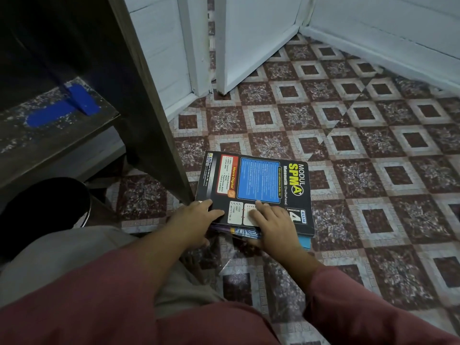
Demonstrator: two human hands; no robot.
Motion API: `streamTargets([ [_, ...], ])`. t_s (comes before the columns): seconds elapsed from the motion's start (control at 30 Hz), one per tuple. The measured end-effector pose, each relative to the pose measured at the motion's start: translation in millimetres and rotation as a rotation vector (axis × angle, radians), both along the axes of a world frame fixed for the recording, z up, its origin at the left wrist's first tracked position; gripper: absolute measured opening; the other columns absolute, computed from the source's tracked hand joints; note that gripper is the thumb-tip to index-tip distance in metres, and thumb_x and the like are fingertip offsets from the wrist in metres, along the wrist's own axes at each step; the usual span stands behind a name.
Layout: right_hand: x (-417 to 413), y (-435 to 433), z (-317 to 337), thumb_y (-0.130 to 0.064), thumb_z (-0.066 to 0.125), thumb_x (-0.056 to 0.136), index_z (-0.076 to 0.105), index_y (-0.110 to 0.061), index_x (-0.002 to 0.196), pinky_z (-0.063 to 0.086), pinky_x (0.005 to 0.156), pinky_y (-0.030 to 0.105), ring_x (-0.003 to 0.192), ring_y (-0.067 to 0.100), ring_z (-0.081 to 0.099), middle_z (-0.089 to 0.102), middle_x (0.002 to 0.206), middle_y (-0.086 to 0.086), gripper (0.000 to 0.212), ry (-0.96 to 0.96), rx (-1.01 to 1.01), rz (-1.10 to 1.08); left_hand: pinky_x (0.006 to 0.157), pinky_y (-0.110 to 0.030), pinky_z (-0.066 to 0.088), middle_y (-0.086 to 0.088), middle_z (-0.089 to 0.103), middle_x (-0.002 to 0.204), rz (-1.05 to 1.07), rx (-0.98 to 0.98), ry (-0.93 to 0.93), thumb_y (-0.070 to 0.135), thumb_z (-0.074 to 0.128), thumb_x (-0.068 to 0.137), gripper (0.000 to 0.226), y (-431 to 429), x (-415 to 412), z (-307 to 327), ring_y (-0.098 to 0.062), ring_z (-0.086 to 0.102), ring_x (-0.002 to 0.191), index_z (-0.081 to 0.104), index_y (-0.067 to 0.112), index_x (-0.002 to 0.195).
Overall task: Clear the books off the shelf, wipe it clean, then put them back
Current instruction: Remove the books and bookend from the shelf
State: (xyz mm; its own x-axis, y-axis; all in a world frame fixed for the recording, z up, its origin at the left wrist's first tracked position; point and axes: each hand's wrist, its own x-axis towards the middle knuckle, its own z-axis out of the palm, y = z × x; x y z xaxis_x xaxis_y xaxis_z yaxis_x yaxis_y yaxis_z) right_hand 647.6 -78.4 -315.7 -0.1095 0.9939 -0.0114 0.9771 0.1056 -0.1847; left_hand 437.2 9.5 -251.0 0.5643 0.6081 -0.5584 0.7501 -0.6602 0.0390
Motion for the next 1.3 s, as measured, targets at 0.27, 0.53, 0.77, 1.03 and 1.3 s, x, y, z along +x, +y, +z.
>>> streamTargets([
  [0.27,-1.9,-0.9,2.8,-0.083,0.052,0.062,0.057,-0.024,0.116,0.043,0.091,0.048,0.107,0.030,0.057,0.058,0.126,0.008,0.080,-0.115,-0.025,-0.024,0.104,-0.048,0.041,-0.008,0.019,0.151,0.071,0.015,-0.071,0.034,0.073,0.082,0.079,1.6,-6.4,-5.6,-0.032,0.029,0.134,0.028,0.030,0.146],
  [0.53,25.4,-0.9,28.9,-0.085,0.070,0.041,-0.020,-0.048,0.144,0.006,0.104,0.076,0.141,0.049,-0.020,-0.038,0.152,0.011,0.142,-0.177,-0.360,-0.294,0.104,-0.045,0.043,-0.015,-0.004,0.158,0.296,-0.076,-0.114,0.032,0.086,0.069,0.121,12.1,-5.2,-11.5,-0.039,0.036,0.135,-0.002,0.030,0.153],
  [0.77,36.0,-13.4,27.4,-0.067,0.083,0.047,0.001,-0.046,0.149,0.040,0.100,0.062,0.138,0.043,0.010,-0.036,0.152,0.009,0.132,0.014,-0.266,-0.370,0.100,-0.045,0.047,-0.016,0.003,0.157,0.372,-0.124,-0.128,0.025,0.090,0.063,0.131,16.7,4.1,-15.7,-0.039,0.042,0.131,-0.006,0.030,0.152],
  [1.03,30.7,-36.7,6.8,-0.045,0.091,0.054,0.035,-0.033,0.147,0.049,0.082,0.055,0.108,0.044,0.044,0.035,0.149,0.022,0.110,-0.080,-0.147,-0.372,0.099,-0.042,0.048,-0.016,0.014,0.149,0.357,-0.142,-0.074,0.022,0.090,0.064,0.133,9.5,3.5,-11.6,-0.036,0.044,0.128,-0.008,0.023,0.153],
  [1.3,14.6,-45.7,5.0,-0.035,0.096,0.047,0.052,-0.025,0.136,0.050,0.075,0.057,0.098,0.040,0.054,0.057,0.131,0.018,0.100,-0.211,-0.154,-0.423,0.100,-0.039,0.048,-0.017,0.016,0.147,0.345,-0.145,-0.002,0.026,0.088,0.066,0.130,1.6,2.0,-4.2,-0.034,0.043,0.129,-0.008,0.023,0.154],
])
